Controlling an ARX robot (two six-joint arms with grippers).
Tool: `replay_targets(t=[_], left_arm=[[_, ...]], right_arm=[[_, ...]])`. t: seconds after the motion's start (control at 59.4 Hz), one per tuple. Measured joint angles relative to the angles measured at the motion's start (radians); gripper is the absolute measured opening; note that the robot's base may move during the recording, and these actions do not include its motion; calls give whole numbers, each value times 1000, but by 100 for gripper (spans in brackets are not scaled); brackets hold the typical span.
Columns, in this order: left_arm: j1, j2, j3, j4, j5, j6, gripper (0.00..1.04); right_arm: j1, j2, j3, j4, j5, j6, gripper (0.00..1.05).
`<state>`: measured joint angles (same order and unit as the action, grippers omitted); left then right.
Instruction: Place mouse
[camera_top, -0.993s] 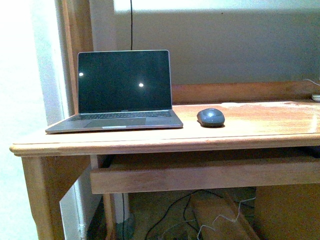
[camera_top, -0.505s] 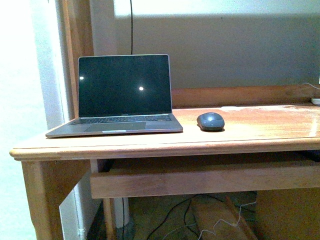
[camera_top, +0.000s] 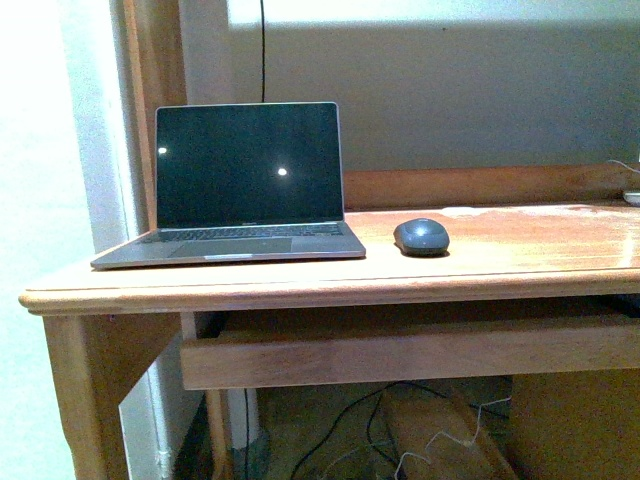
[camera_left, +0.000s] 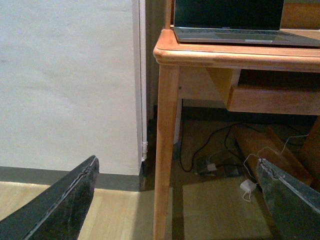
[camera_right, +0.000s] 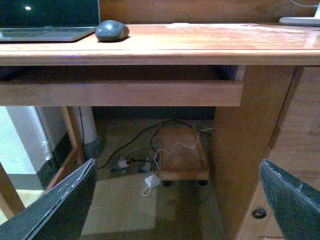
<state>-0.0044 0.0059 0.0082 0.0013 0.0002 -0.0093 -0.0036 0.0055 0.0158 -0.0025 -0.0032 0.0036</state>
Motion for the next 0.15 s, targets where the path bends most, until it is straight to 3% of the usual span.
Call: replay_targets(t=[0.151], left_arm=[[0,0,0,0,0,0,97]], right_arm=[[0,0,0,0,0,0,97]])
